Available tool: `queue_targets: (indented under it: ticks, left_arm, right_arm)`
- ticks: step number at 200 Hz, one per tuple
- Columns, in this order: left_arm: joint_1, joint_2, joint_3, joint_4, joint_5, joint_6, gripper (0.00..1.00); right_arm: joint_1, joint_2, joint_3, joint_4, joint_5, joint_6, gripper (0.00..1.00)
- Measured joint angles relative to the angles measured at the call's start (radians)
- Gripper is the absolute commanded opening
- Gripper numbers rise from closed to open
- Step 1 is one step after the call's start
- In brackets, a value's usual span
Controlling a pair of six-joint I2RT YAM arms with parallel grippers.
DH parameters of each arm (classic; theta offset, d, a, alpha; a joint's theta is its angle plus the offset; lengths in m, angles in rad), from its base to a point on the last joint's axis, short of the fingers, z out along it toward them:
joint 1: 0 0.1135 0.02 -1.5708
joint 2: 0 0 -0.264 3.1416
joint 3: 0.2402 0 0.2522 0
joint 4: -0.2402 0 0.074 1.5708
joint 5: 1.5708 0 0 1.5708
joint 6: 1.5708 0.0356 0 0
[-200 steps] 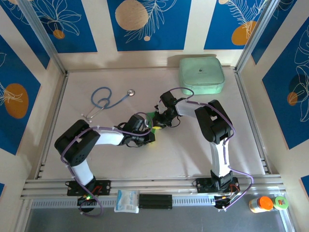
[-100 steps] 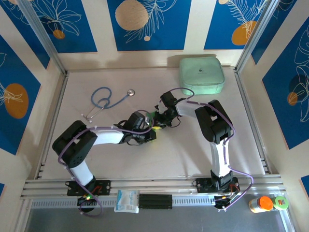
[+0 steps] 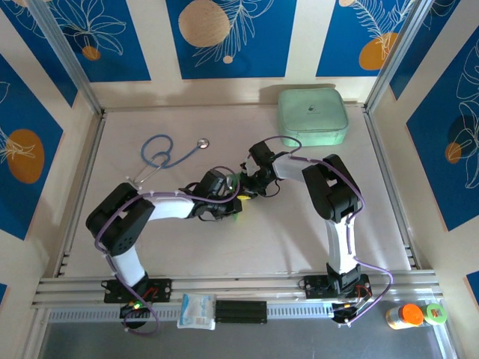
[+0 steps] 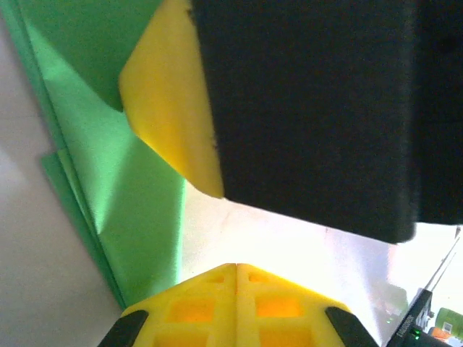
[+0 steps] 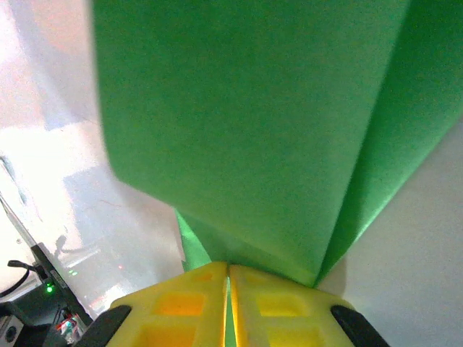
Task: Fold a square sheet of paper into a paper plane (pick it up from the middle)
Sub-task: Fold the wing for the fifth time at the center of the table.
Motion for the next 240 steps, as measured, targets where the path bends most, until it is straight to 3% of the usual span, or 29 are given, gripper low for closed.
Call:
queue_targets:
  ticks: [142, 206, 240]
  left_arm:
    - [-0.021, 0.008, -0.055, 0.045, -0.002, -0.008, 0.05]
    - [-0.082, -0.083, -0.138, -0.010, -0.004, -0.035, 0.05]
    - [-0.084, -0.169, -0.142, -0.137, -0.010, -0.031, 0.09]
  right_arm:
    - [0.000, 0.004, 0.001, -0.003, 0.000, 0.027, 0.14]
    - [0.000, 0.004, 0.001, -0.002, 0.000, 0.047, 0.14]
    - [0.000, -0.007, -0.021, 0.024, 0.000, 0.068, 0.14]
